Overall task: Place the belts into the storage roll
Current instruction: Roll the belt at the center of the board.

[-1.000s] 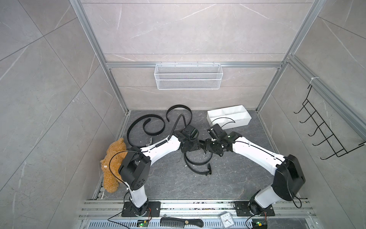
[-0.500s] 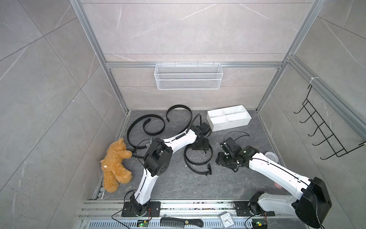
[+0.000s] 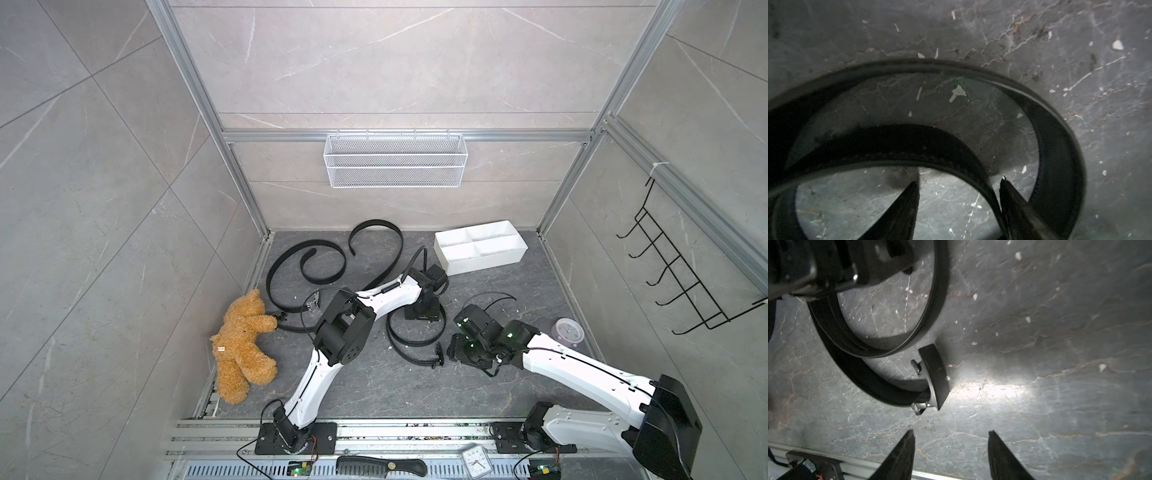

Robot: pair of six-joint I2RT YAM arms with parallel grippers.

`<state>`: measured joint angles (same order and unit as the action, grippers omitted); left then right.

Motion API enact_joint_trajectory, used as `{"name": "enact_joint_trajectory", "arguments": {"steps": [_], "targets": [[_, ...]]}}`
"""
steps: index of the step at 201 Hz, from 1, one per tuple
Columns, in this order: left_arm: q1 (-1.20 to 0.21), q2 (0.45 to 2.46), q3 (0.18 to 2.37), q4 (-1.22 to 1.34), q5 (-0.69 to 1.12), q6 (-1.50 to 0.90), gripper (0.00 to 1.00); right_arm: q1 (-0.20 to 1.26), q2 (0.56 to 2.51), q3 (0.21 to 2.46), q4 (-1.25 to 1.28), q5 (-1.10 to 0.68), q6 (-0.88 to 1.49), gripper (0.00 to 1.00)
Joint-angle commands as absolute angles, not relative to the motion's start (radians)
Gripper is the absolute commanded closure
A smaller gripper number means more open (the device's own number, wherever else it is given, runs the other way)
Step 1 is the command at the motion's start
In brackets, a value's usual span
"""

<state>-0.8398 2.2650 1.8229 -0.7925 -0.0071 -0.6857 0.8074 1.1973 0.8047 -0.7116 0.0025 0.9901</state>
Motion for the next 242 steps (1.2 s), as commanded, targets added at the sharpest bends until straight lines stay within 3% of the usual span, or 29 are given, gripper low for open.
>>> {"name": "enact_joint_trajectory", "arguments": {"steps": [1,51,94,158,191,230,242], "targets": [[-0.841,2.270,1.847,-0.789,-0.029,-0.701,0.36,0.871,1.215,0.785,-0.635,0.005,1.109,0.39],[-0.834,2.284,1.843,-0.772,-0.011,-0.714,0.46,0.952,1.276,0.693,-0.462,0.032,1.346,0.33],[-0.820,2.275,1.805,-0.743,0.015,-0.720,0.62,0.963,1.319,0.650,-0.354,0.104,1.499,0.29],[-0.809,2.251,1.754,-0.733,0.035,-0.698,0.79,0.960,1.439,0.633,-0.261,0.118,1.558,0.34],[-0.799,2.231,1.711,-0.733,0.055,-0.677,0.89,0.960,1.509,0.625,-0.244,0.091,1.562,0.52],[-0.793,2.186,1.658,-0.752,0.078,-0.607,0.96,0.923,1.404,0.571,-0.371,0.106,1.515,0.91],[-0.793,2.170,1.638,-0.754,0.090,-0.580,0.99,0.880,1.354,0.556,-0.431,0.115,1.472,0.97]]}}
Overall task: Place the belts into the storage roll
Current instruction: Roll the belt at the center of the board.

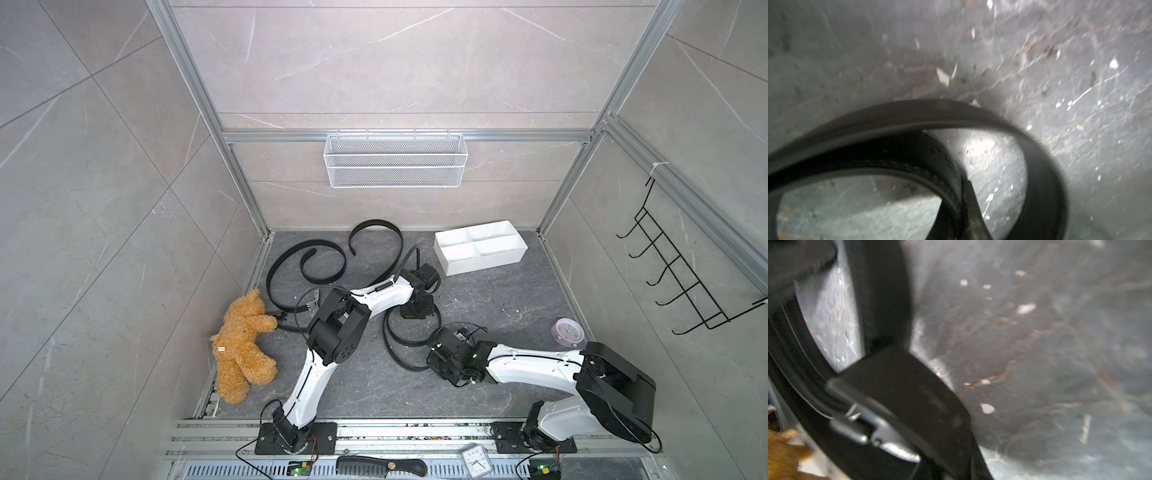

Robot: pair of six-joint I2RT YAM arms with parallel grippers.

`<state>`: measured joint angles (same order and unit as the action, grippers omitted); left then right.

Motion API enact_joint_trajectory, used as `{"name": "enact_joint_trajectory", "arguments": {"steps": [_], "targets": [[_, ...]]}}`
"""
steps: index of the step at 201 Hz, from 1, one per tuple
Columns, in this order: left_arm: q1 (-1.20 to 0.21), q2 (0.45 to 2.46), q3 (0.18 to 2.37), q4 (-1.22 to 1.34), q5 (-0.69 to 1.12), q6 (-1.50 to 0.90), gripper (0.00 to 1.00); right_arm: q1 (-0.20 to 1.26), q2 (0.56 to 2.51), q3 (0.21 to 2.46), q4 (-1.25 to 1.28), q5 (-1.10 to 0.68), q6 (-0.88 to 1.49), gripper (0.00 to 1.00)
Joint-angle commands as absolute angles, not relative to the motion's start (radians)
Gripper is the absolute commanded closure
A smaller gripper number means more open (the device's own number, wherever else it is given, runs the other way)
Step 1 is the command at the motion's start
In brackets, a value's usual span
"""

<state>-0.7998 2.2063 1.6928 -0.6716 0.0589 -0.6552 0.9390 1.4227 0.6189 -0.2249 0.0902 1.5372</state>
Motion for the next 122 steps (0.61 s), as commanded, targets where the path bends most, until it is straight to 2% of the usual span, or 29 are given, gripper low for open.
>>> {"name": "enact_joint_trajectory", "arguments": {"steps": [1,46,84,122], "targets": [[-0.794,2.169,1.637,-0.754,0.091,-0.578,1.00,0.875,1.348,0.556,-0.436,0.115,1.468,0.98],[-0.801,2.077,1.510,-0.727,0.161,-0.445,1.00,0.603,1.260,0.581,-0.580,0.121,1.196,1.00],[-0.809,1.993,1.381,-0.699,0.226,-0.357,1.00,0.395,1.417,0.744,-0.579,0.126,0.957,1.00],[-0.821,1.976,1.347,-0.731,0.251,-0.305,1.00,0.200,1.620,0.957,-0.557,0.101,0.788,1.00]]}}
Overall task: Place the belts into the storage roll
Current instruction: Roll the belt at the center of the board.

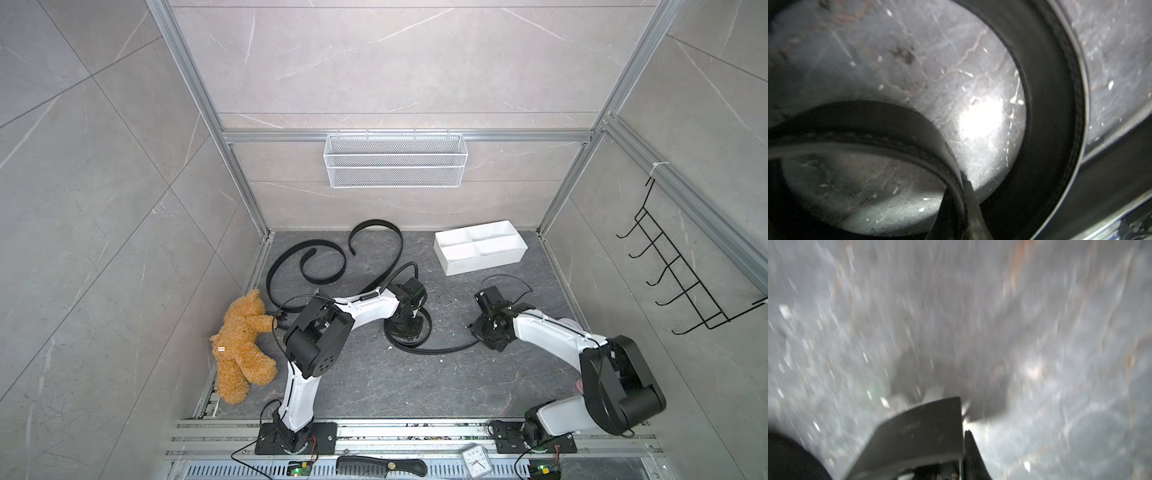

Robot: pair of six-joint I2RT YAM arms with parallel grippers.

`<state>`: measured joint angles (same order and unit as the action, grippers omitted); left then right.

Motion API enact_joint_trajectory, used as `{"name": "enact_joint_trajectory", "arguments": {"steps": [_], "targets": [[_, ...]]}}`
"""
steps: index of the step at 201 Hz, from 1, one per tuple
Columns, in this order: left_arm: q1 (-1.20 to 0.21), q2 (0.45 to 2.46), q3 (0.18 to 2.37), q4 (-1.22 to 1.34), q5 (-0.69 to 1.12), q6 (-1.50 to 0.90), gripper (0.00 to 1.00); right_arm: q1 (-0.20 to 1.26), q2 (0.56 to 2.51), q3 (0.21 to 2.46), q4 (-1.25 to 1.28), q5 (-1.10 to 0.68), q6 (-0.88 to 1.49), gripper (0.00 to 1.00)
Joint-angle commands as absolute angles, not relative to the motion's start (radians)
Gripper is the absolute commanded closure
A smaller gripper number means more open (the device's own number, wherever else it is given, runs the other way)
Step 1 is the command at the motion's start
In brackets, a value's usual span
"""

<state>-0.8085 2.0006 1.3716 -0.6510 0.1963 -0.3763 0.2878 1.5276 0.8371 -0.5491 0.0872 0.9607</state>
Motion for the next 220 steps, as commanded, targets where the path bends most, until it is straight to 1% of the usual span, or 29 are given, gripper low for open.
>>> {"name": "enact_joint_trajectory", "arguments": {"steps": [1,22,43,54,65,76,93,103,117,131,153,158,163,185,202,220], "targets": [[-0.822,1.976,1.347,-0.732,0.251,-0.304,1.00,0.195,1.624,0.962,-0.558,0.102,0.785,1.00],[-0.831,1.992,1.348,-0.756,0.287,-0.270,1.00,0.134,1.727,1.090,-0.582,0.111,0.715,1.00],[-0.854,2.000,1.357,-0.792,0.343,-0.238,1.00,0.109,1.808,1.187,-0.612,0.106,0.665,1.00],[-0.872,2.005,1.361,-0.822,0.356,-0.229,1.00,0.107,1.845,1.218,-0.627,0.085,0.643,0.98],[-0.889,2.005,1.358,-0.841,0.347,-0.248,1.00,0.107,1.873,1.233,-0.638,0.041,0.620,0.93],[-0.893,2.006,1.349,-0.847,0.333,-0.296,1.00,0.109,1.886,1.229,-0.654,0.009,0.605,0.83],[-0.892,2.006,1.342,-0.837,0.305,-0.365,1.00,0.121,1.857,1.189,-0.653,-0.033,0.594,0.60],[-0.893,2.006,1.337,-0.822,0.286,-0.395,1.00,0.133,1.825,1.169,-0.665,-0.032,0.584,0.50],[-0.893,2.012,1.333,-0.806,0.263,-0.426,1.00,0.147,1.769,1.161,-0.707,-0.020,0.568,0.39],[-0.893,2.020,1.334,-0.795,0.254,-0.448,1.00,0.155,1.698,1.162,-0.761,-0.004,0.558,0.34],[-0.893,2.022,1.332,-0.779,0.243,-0.473,1.00,0.179,1.562,1.164,-0.846,-0.013,0.572,0.31],[-0.893,2.020,1.331,-0.774,0.239,-0.475,1.00,0.193,1.529,1.158,-0.865,-0.014,0.584,0.26],[-0.893,2.020,1.331,-0.772,0.239,-0.478,1.00,0.209,1.499,1.147,-0.879,-0.021,0.602,0.24],[-0.893,2.020,1.336,-0.767,0.232,-0.475,1.00,0.273,1.356,1.033,-0.875,-0.095,0.731,0.24],[-0.893,2.022,1.339,-0.766,0.229,-0.469,1.00,0.347,1.261,0.904,-0.792,-0.145,0.872,0.26],[-0.893,2.023,1.336,-0.761,0.227,-0.467,1.00,0.449,1.217,0.798,-0.699,-0.151,1.017,0.27]]}}
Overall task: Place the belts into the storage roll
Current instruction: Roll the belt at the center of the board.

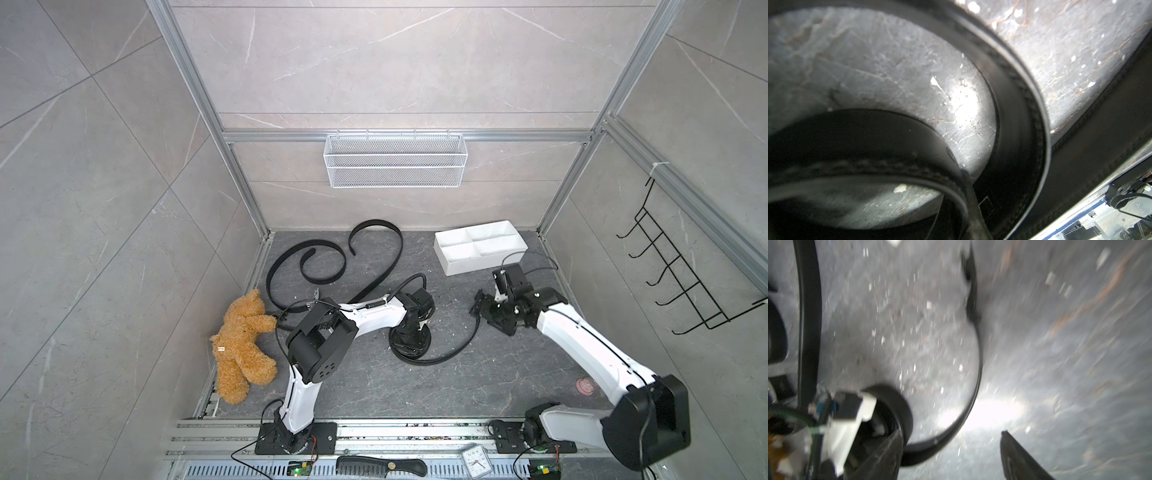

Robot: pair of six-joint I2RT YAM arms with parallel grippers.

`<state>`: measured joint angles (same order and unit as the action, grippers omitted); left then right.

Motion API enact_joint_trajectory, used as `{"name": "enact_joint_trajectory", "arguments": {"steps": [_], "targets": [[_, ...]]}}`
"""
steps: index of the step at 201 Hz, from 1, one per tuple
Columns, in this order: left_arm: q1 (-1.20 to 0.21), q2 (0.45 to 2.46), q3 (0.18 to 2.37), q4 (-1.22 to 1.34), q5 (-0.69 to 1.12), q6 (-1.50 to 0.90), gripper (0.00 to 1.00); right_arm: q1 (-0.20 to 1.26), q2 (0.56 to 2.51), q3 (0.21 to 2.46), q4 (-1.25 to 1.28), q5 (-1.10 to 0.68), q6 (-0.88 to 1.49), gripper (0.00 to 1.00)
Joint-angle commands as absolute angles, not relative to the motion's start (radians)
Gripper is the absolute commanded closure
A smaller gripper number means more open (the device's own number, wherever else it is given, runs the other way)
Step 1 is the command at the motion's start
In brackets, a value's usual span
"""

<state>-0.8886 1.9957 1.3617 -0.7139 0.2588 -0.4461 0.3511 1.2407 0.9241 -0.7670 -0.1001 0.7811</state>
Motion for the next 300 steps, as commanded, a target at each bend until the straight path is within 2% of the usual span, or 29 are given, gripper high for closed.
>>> {"name": "enact_joint_trajectory", "arguments": {"steps": [1,38,54,76,96,139,157,214,300], "targets": [[-0.893,2.023,1.335,-0.761,0.227,-0.466,1.00,0.456,1.217,0.794,-0.693,-0.150,1.023,0.27],[-0.893,2.016,1.328,-0.764,0.211,-0.456,1.00,0.637,1.300,0.795,-0.620,-0.075,1.139,0.28],[-0.893,2.011,1.324,-0.767,0.203,-0.448,1.00,0.667,1.346,0.802,-0.591,-0.058,1.147,0.28],[-0.893,2.004,1.316,-0.775,0.188,-0.432,1.00,0.681,1.411,0.788,-0.566,-0.049,1.147,0.35],[-0.893,1.990,1.303,-0.784,0.173,-0.406,1.00,0.681,1.440,0.742,-0.540,-0.050,1.147,0.48],[-0.915,1.957,1.262,-0.791,0.179,-0.333,1.00,0.636,1.463,0.726,-0.578,-0.008,1.044,0.90],[-0.936,1.938,1.249,-0.797,0.189,-0.315,1.00,0.572,1.480,0.739,-0.584,-0.012,0.975,1.00],[-0.995,1.900,1.198,-0.822,0.200,-0.281,1.00,0.446,1.639,0.934,-0.632,0.005,0.757,1.00],[-1.100,1.788,1.071,-0.682,0.194,-0.300,1.00,0.494,1.896,1.273,-0.636,-0.108,0.706,1.00]]}}
